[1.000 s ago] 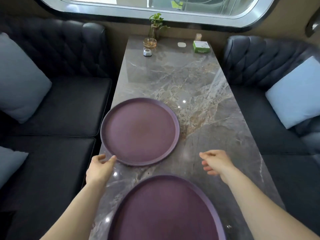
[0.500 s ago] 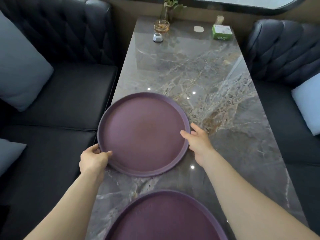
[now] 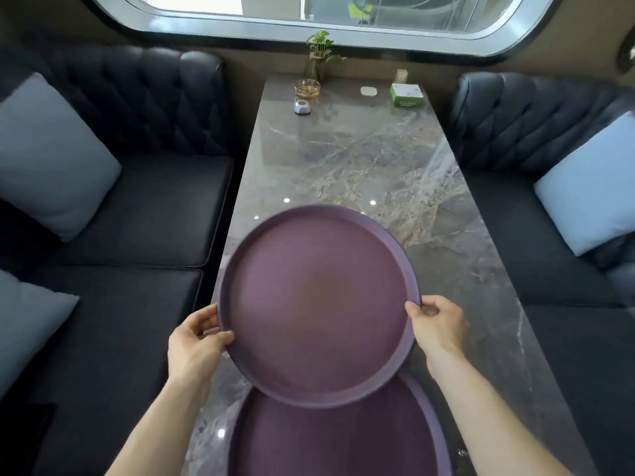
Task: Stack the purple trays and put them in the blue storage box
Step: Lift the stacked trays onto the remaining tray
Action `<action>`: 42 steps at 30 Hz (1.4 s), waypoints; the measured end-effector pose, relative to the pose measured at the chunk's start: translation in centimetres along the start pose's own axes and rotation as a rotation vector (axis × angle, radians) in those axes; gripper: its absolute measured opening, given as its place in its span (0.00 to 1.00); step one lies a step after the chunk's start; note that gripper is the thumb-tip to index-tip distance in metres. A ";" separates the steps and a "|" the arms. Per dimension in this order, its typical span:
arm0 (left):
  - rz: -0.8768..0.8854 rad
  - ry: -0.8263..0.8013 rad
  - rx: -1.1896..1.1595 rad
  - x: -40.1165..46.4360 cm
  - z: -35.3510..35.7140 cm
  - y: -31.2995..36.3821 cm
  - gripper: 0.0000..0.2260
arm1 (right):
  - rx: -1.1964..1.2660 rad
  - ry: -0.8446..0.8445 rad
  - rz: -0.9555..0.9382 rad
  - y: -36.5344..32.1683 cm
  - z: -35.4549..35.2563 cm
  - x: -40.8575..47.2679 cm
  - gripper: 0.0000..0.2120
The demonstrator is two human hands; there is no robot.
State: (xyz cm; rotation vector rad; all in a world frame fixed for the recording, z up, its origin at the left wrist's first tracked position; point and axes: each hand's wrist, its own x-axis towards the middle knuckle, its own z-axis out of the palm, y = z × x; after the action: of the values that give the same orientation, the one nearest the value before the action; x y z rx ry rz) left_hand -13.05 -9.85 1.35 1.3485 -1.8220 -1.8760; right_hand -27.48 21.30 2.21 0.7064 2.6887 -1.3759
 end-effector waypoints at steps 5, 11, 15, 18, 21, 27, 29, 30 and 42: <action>0.011 -0.026 0.211 -4.6 -2.1 -2.6 0.23 | -0.102 0.056 0.007 6.7 -4.0 -6.4 0.10; 0.034 0.021 0.485 -9.8 -3.7 -6.1 0.19 | -0.162 0.135 0.066 12.5 -6.3 -12.5 0.06; 0.054 0.029 0.580 -11.8 -4.1 -8.1 0.17 | -0.246 0.139 0.113 15.1 -7.1 -14.9 0.04; 0.093 0.021 0.645 -13.0 -4.2 -9.1 0.16 | -0.261 0.151 0.151 16.5 -7.2 -16.1 0.07; 0.147 0.035 0.683 -13.6 -4.0 -9.6 0.15 | -0.290 0.161 0.165 17.5 -7.1 -16.9 0.07; 0.212 0.056 0.755 -13.8 -3.8 -9.8 0.15 | -0.256 0.149 0.181 17.9 -6.9 -17.1 0.05; 0.225 0.058 0.763 -13.9 -3.8 -9.8 0.16 | -0.275 0.147 0.177 17.9 -6.9 -17.1 0.04; 0.230 0.060 0.768 -13.8 -3.8 -9.8 0.16 | -0.283 0.150 0.177 17.8 -6.9 -17.2 0.04; 0.196 0.032 0.769 -13.8 -4.3 -10.0 0.16 | -0.375 0.129 0.176 17.1 -6.9 -17.2 0.04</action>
State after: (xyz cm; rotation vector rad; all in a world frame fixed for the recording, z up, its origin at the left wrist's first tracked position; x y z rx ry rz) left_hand 2.06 -1.16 -0.31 1.2918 -2.6785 -1.0674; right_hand -3.87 28.84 -2.54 0.9850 2.7802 -0.7814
